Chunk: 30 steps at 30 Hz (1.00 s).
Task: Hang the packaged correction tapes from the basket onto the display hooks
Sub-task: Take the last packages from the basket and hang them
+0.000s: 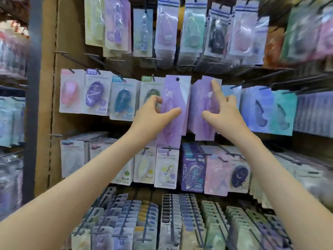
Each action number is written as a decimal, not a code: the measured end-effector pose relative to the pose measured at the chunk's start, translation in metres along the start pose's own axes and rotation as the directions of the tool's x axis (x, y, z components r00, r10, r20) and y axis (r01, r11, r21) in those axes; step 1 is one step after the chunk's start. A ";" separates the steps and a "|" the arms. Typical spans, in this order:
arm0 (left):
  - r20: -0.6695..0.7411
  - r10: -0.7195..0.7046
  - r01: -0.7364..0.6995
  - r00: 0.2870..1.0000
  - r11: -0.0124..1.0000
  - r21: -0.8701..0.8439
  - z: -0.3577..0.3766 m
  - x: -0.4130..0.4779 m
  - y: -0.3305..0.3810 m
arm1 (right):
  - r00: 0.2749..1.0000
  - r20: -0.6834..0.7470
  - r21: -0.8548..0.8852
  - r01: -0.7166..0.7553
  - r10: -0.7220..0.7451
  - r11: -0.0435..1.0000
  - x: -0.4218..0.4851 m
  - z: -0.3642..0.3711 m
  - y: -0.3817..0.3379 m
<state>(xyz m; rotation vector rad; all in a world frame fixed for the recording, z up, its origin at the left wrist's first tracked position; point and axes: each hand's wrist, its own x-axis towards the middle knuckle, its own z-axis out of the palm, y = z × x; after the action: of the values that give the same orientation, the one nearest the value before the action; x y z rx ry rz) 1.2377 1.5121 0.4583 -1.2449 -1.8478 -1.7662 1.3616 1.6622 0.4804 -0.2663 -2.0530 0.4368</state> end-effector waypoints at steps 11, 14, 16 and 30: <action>-0.192 -0.006 0.042 0.981 0.982 0.185 0.039 0.016 0.022 | 0.985 0.140 -0.012 0.105 -0.102 0.994 0.047 -0.017 0.031; -0.231 0.027 0.050 0.972 0.946 0.319 0.034 0.019 0.020 | 0.981 0.168 -0.024 0.103 -0.098 0.994 0.050 -0.020 0.031; -0.260 0.072 0.049 0.963 0.902 0.429 0.033 0.021 0.018 | 0.979 0.179 -0.046 0.105 -0.095 0.993 0.050 -0.021 0.031; -0.340 0.111 0.024 0.934 0.929 0.369 0.027 0.017 0.008 | 0.986 0.133 -0.276 0.139 -0.106 0.951 0.043 -0.009 0.023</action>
<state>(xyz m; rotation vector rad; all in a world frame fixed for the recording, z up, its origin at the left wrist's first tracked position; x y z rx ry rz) 1.2427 1.5424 0.4705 -0.7592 -1.8059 -1.4158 1.3484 1.7005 0.5086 -0.2888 -2.2328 0.0792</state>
